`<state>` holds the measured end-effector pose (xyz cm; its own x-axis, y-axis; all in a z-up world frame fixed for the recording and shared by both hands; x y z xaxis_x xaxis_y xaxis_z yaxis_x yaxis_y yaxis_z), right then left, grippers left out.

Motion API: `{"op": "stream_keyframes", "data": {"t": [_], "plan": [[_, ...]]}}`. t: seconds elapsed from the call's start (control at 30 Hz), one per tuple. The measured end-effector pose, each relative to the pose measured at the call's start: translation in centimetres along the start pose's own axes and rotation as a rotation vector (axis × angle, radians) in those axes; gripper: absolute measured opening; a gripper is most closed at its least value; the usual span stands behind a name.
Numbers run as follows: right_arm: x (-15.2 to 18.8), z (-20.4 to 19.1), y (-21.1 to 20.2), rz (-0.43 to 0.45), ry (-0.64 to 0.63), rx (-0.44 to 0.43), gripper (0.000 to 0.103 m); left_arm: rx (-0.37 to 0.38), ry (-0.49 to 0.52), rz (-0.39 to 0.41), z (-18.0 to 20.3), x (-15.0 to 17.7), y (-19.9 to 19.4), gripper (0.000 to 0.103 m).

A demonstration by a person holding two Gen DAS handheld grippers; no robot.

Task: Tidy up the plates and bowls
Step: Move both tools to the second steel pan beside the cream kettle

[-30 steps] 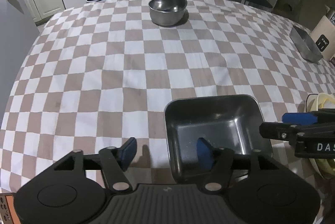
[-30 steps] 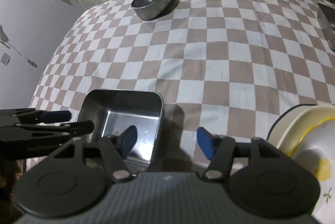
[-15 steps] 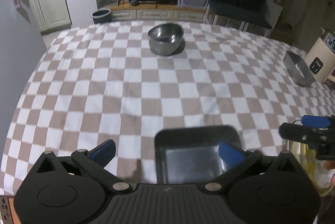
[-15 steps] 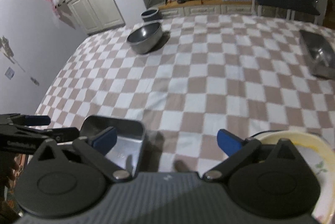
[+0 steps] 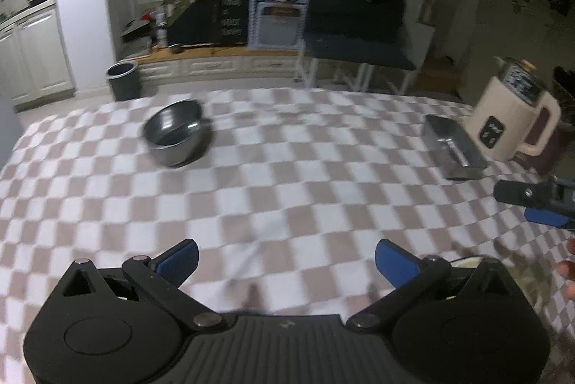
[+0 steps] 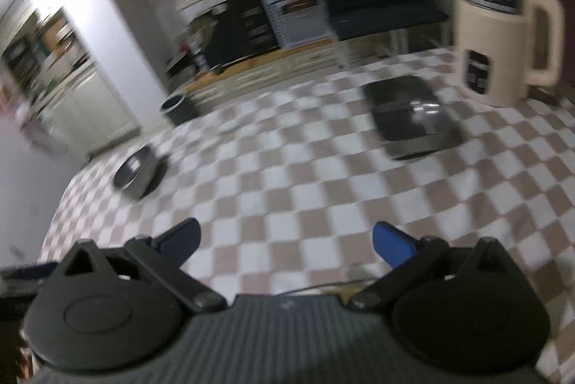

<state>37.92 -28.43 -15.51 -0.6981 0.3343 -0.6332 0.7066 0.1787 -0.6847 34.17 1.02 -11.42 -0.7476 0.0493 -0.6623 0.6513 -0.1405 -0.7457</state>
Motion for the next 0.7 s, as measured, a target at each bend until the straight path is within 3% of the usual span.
{"op": "stream_keyframes", "data": {"t": [0.33, 0.7], "plan": [[-3.1, 9.4, 2.5, 0.104, 0.313, 0.142, 0.102, 0.091, 0.016, 0.040, 6.9, -1.9, 4.4, 0.103], [-3.9, 13.0, 8.0, 0.141, 0.510, 0.274, 0.102, 0.131, 0.009, 0.098, 9.7, -3.6, 8.8, 0.103]]}}
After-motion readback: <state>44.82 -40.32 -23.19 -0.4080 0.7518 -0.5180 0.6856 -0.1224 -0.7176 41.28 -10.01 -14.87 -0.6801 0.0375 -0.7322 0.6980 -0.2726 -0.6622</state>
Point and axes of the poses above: each gripper's, at about its wrist camera, not at the fingertips, and y roughly the way its jaws point, z to its right, x to its underside, the point moved 5 cm from there along y, roughly the way its jaws point, and after that the axes turned 3 degrees about -x, right-handed, at the moved point
